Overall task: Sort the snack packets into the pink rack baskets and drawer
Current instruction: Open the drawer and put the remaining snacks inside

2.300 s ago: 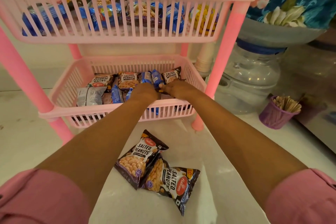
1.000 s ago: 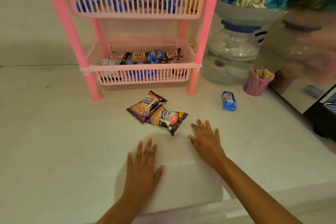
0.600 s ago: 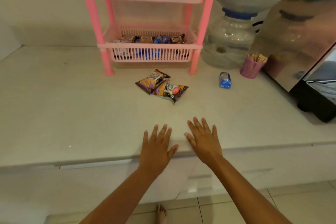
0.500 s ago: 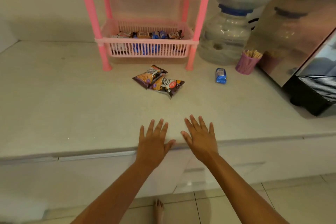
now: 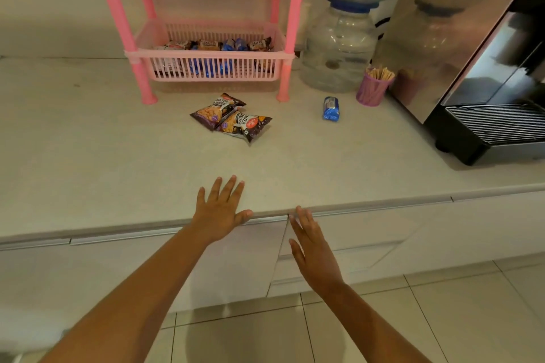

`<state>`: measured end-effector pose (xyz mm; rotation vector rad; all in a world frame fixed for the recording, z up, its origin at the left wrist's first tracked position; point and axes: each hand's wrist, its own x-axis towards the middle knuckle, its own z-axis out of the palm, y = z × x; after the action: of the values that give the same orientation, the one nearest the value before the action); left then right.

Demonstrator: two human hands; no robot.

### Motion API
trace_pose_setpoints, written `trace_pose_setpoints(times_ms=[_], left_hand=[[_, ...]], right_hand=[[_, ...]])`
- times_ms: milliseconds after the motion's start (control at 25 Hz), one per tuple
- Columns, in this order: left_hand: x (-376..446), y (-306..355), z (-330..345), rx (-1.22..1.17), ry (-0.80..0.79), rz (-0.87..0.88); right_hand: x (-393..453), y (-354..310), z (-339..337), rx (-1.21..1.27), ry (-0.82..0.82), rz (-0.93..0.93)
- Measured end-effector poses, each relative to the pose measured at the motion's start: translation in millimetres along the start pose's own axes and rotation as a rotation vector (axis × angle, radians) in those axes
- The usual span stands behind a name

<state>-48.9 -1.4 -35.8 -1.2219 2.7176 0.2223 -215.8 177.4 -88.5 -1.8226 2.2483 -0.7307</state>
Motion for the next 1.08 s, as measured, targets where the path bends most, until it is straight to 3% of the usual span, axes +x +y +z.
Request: trace_pose_setpoints(times_ms=[80,240,360,480,640,720,840,1000,1080], left_hand=[[2.6,-2.5,-1.5,-0.017,-0.031,-0.001],[5.3,-4.4,1.4,-0.028,-0.017,-0.017],[7.5,-7.2,0.4,-0.033,-0.013,-0.030],[8.7,-8.1,3.6,-0.038,-0.014,-0.034],[9.6,-10.8,5.2,-0.054,0.006,-0.042],[10.6,-10.8,4.8,-0.055,-0.005,-0.043],[10.7,-11.6,6.4,-0.059,0.001,-0.053],[11.5,-12.9,7.5,-0.052,0.013,-0.051],[10.3,-12.1,8.3,-0.051,0.020,-0.054]], right_hand=[[-20.0,16.5,6.6,0.160,0.002,0.151],[17.5,31.1,-18.3,1.238,0.286,0.884],[40.9,42.0,-42.4,1.674,0.392,1.071],[40.3,46.2,-52.8,1.666,0.418,1.127],[45.3,59.6,-72.3,1.919,0.483,1.009],[46.7,69.3,-78.9,1.948,0.432,1.006],[41.1,73.5,-81.8,1.808,0.271,1.034],[15.2,71.8,-89.9,1.615,0.209,0.988],[-10.7,65.3,-97.0,1.309,-0.013,0.953]])
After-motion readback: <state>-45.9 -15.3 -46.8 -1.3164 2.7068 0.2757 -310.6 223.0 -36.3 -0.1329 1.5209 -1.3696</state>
